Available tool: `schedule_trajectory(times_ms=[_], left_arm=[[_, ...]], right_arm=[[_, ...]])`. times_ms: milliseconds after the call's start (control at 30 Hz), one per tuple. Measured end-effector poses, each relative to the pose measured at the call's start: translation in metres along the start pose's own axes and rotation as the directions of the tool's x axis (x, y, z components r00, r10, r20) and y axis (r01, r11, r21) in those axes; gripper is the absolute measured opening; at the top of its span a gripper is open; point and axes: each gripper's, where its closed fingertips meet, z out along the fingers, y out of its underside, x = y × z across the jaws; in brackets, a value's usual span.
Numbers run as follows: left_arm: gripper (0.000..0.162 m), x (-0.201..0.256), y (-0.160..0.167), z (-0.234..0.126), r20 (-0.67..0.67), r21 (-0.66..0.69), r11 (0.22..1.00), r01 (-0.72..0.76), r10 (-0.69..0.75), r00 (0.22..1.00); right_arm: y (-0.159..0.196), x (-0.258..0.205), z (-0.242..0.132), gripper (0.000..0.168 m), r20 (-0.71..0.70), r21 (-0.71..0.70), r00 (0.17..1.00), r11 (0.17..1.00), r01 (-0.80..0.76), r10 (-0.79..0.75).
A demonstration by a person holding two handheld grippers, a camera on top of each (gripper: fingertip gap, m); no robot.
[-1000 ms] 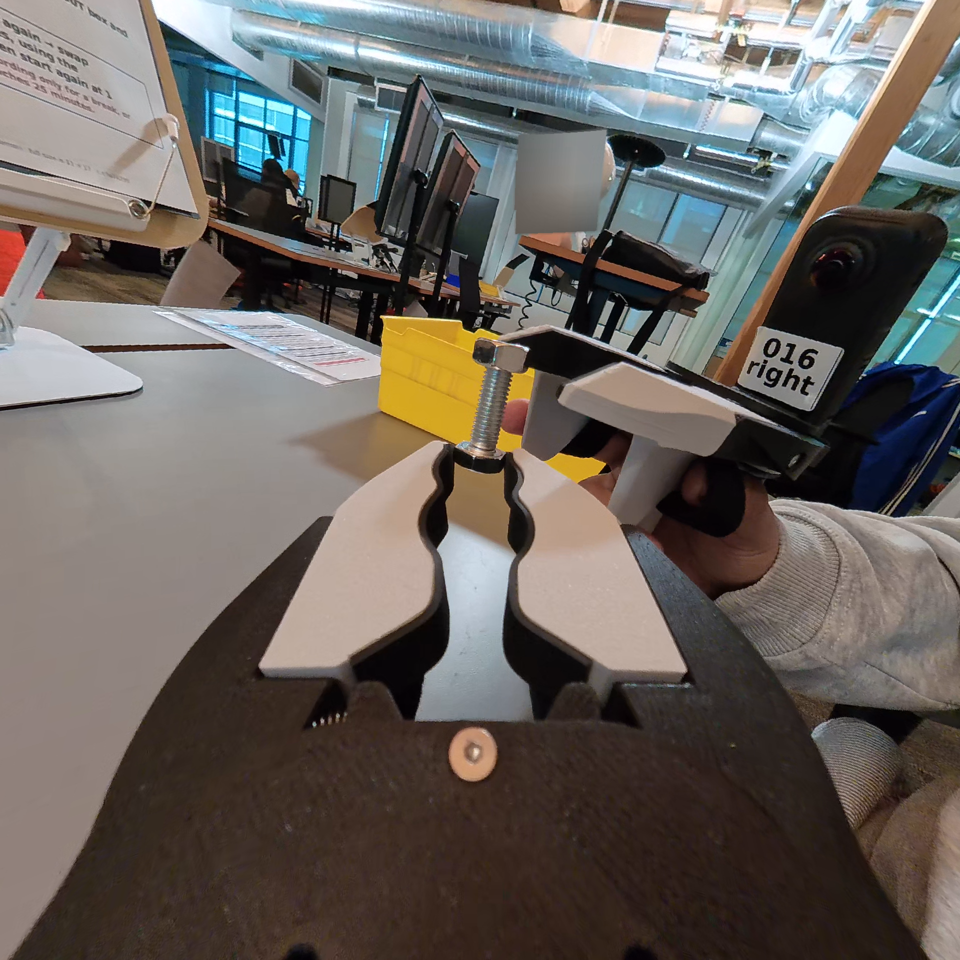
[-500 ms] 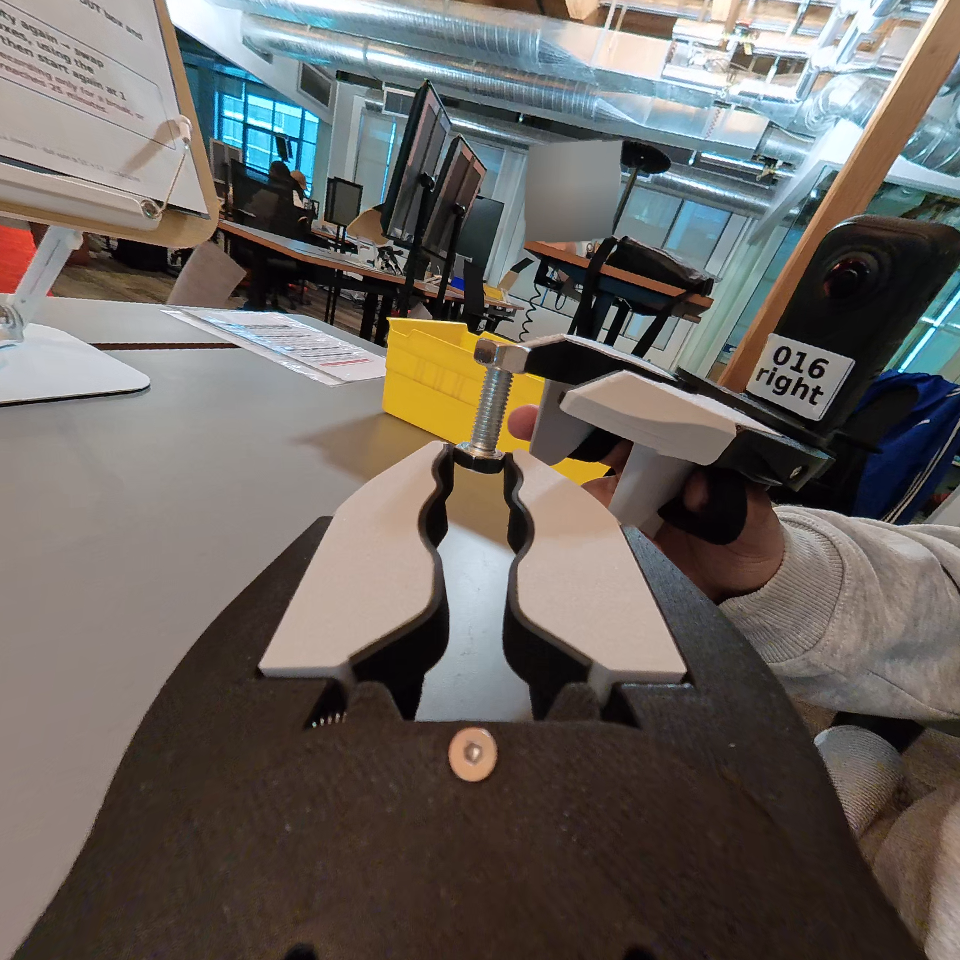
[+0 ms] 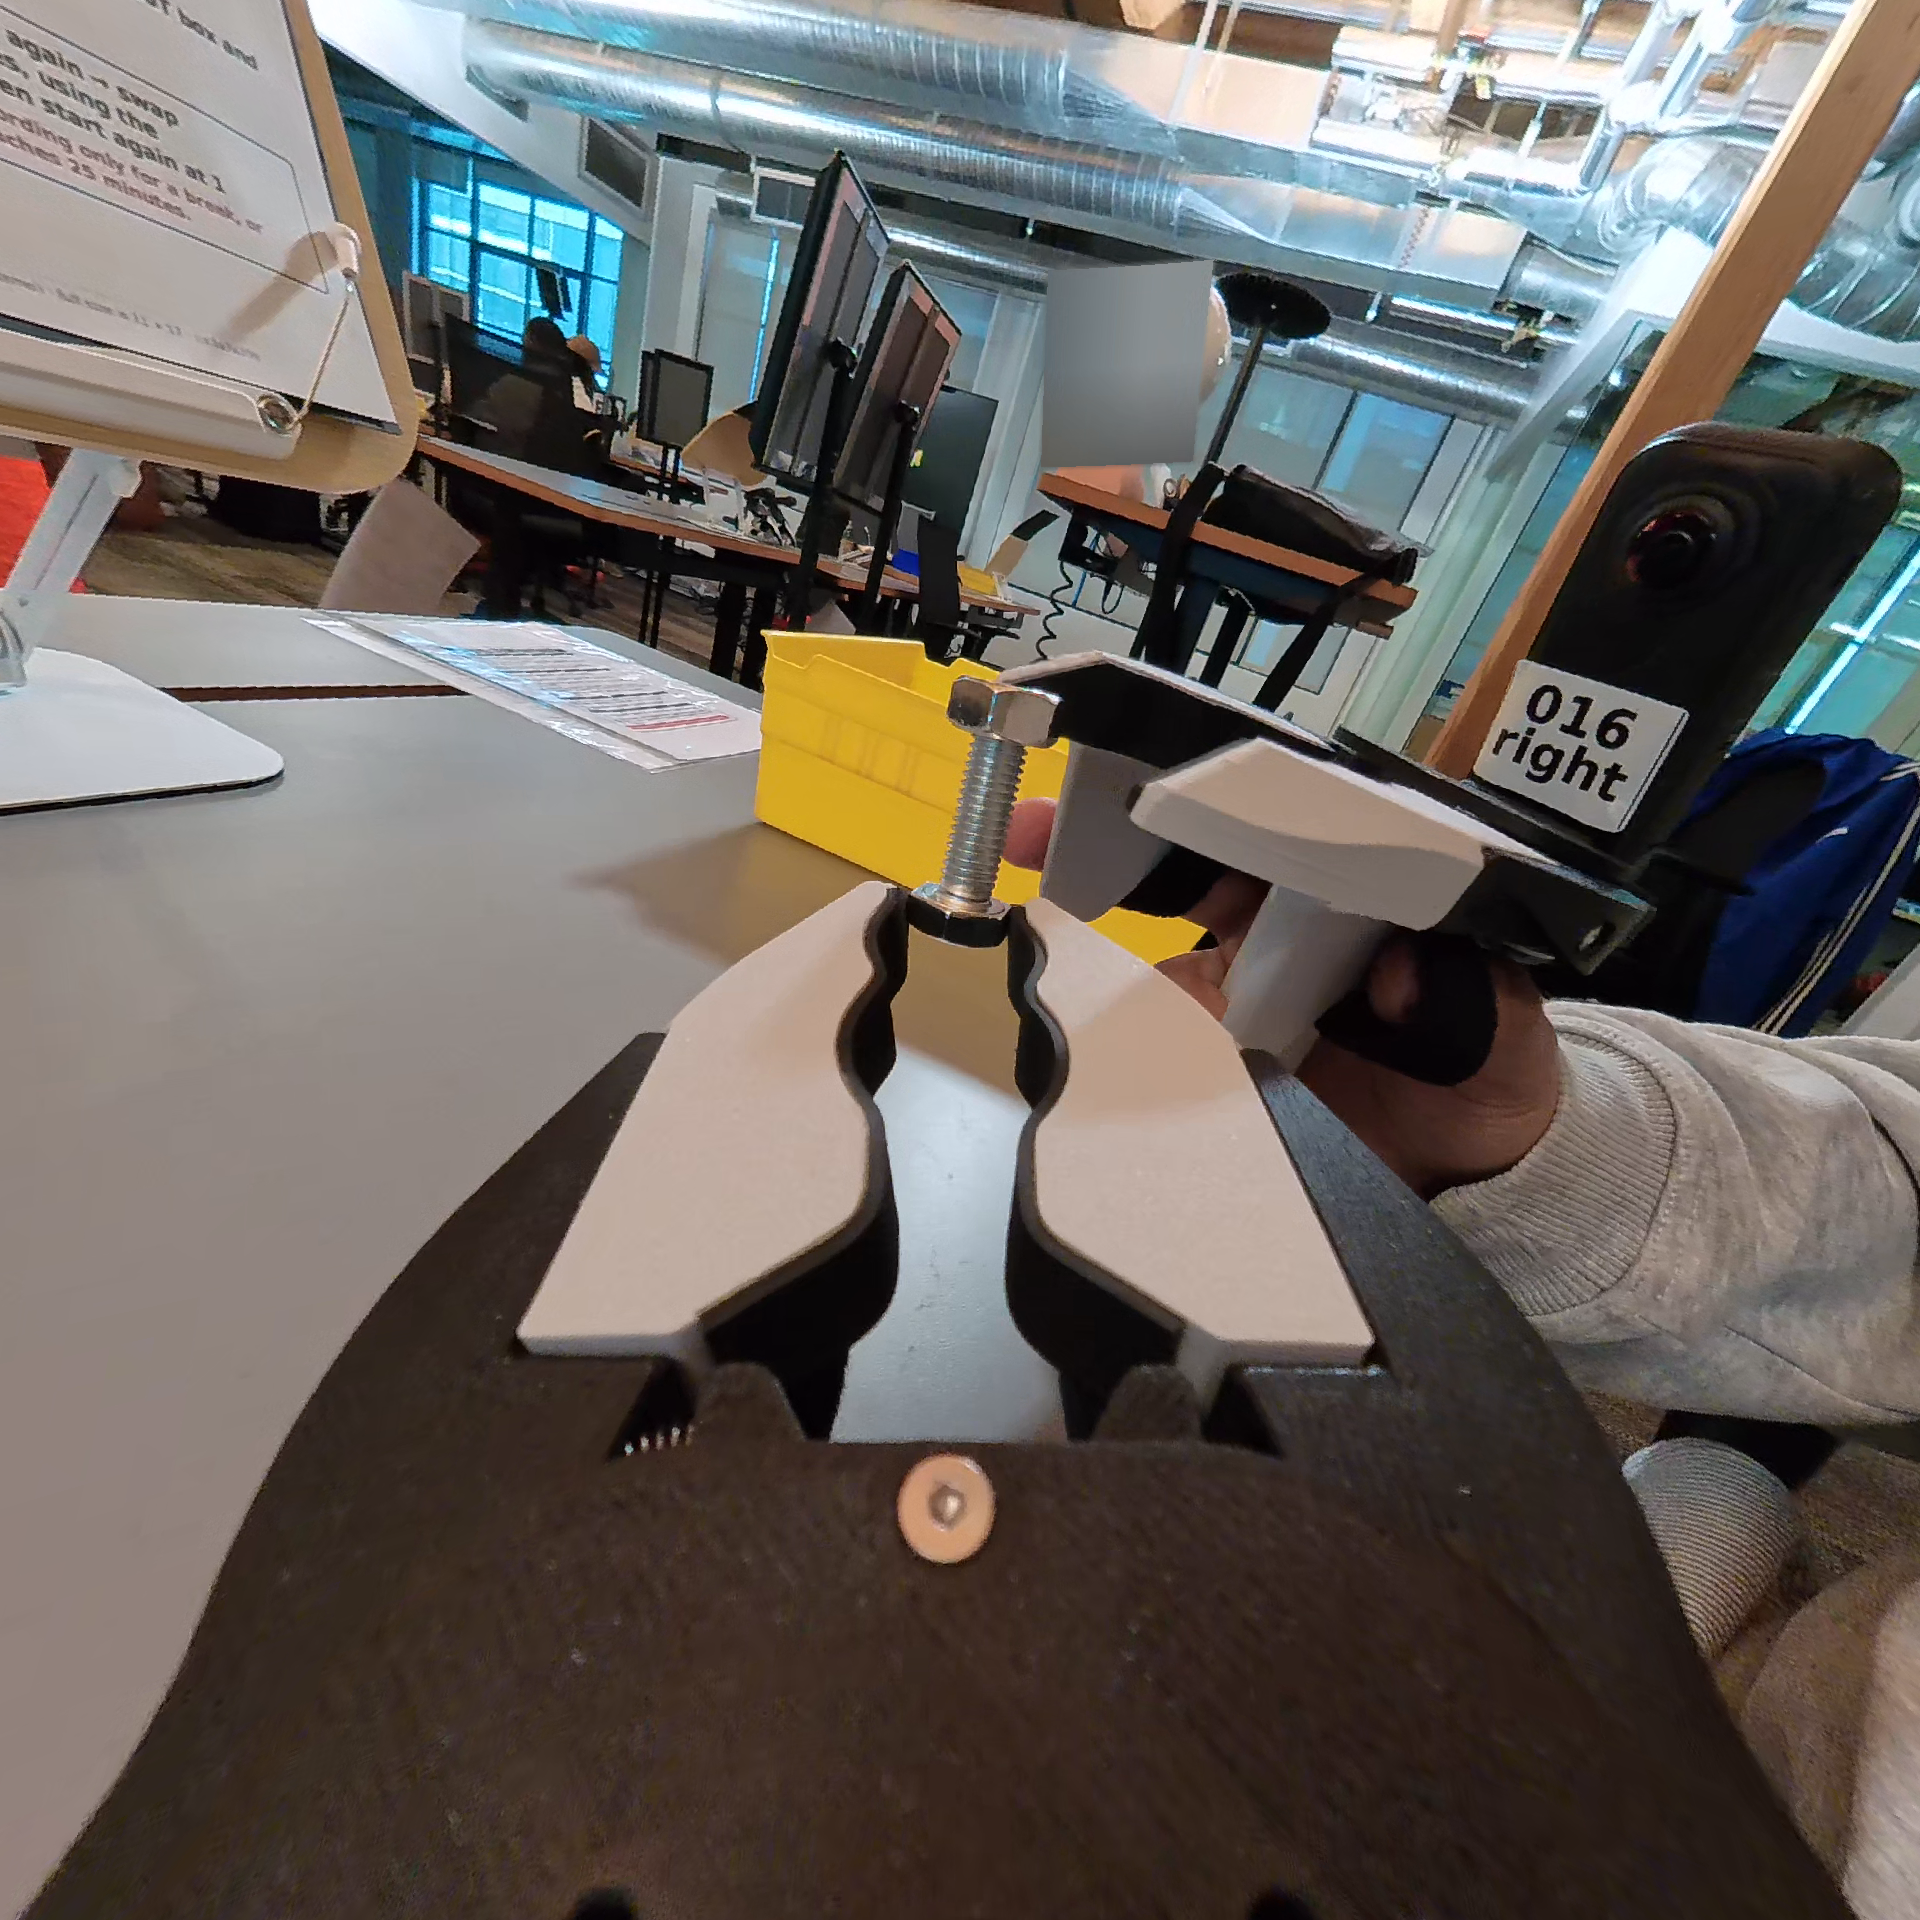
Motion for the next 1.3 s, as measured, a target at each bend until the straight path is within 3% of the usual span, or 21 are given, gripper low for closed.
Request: schedule_trajectory(times_ms=[300,533,900,1133,1300], left_arm=[[0.019,-0.002,-0.002,-0.001,0.01,0.006,1.0,-0.001,0.001,1.0],[0.019,-0.001,-0.001,-0.001,0.006,0.005,1.0,-0.001,0.001,1.0],[0.02,-0.002,-0.001,-0.001,0.013,0.004,1.0,-0.001,0.001,1.0],[0.019,-0.002,-0.001,-0.001,0.012,0.004,1.0,-0.003,0.003,1.0],[0.019,-0.004,-0.003,-0.002,0.018,0.013,1.0,0.009,-0.009,1.0]], right_arm=[[-0.002,-0.003,-0.001,0.03,0.011,0.004,1.0,1.0,0.02,-0.02],[-0.001,0.003,-0.001,0.039,-0.009,0.006,1.0,1.0,-0.006,0.006],[-0.004,-0.003,-0.002,0.031,0.008,0.02,1.0,1.0,0.023,-0.023],[-0.001,0.0,0.0,0.039,-0.007,0.008,1.0,1.0,0.009,-0.009],[0.0,-0.007,0.0,0.031,0.026,0.0,0.999,1.0,0.02,-0.02]])
